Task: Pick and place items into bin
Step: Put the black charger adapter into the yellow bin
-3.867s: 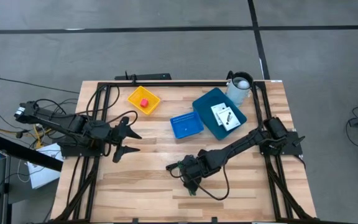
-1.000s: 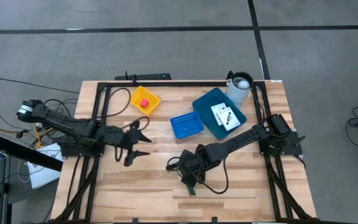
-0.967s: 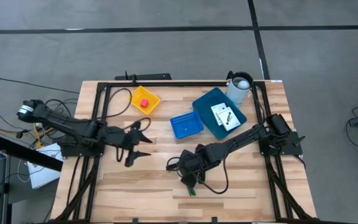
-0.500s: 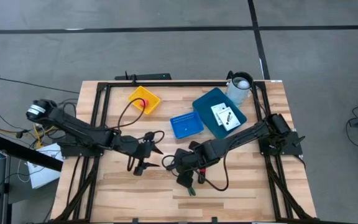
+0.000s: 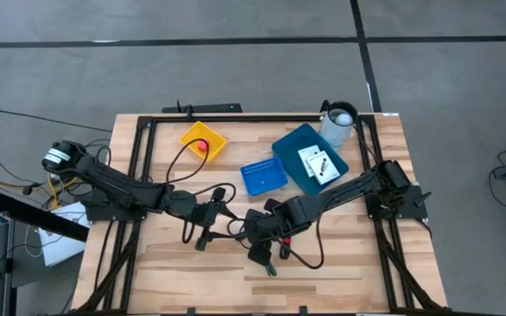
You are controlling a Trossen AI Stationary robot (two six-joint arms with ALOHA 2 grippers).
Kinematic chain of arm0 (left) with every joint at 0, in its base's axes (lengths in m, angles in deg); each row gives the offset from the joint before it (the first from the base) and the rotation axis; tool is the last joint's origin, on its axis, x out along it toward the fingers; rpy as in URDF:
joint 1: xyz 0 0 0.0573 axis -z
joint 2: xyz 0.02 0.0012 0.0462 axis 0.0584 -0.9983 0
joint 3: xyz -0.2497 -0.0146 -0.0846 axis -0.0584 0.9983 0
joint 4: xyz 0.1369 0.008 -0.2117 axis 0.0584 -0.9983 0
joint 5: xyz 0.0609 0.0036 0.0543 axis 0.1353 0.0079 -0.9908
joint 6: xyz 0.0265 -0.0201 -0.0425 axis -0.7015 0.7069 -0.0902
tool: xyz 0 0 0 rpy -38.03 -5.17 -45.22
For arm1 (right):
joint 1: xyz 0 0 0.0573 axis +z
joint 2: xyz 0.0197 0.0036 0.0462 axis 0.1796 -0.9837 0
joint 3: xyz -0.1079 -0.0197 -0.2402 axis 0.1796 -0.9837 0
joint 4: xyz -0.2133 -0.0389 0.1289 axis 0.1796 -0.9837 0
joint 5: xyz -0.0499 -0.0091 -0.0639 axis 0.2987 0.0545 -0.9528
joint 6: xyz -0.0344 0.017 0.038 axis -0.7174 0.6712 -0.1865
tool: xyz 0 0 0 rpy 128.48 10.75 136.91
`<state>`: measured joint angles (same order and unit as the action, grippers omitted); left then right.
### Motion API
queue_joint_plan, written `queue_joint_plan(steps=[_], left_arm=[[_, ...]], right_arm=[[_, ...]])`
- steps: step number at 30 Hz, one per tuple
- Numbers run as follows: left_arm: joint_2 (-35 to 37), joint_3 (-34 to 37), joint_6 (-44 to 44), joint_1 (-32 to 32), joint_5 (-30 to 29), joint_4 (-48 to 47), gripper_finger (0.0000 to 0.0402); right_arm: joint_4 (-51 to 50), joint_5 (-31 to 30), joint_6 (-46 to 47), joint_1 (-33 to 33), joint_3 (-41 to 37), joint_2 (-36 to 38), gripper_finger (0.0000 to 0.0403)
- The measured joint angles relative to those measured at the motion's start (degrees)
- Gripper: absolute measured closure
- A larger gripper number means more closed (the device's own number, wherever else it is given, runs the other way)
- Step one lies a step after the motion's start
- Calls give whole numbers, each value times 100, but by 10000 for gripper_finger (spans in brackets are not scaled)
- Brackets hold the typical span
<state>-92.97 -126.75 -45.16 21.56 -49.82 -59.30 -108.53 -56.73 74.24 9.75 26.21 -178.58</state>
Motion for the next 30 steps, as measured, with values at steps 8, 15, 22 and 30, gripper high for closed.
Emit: queue_joint_plan(steps=[8, 15, 22, 30], left_arm=[[0, 0, 295, -162, -51, -40, 156], [0, 0, 534, -469, 265, -68, 156], [-2, 0, 652, -577, 534, -65, 156], [-720, 0, 815, -575, 764, 429, 156]], right_arm=[[10, 0, -38, 0, 0, 0, 259], [11, 0, -79, 0, 0, 0, 258], [11, -21, -98, 0, 0, 0, 253], [37, -37, -153, -7, 0, 0, 261]])
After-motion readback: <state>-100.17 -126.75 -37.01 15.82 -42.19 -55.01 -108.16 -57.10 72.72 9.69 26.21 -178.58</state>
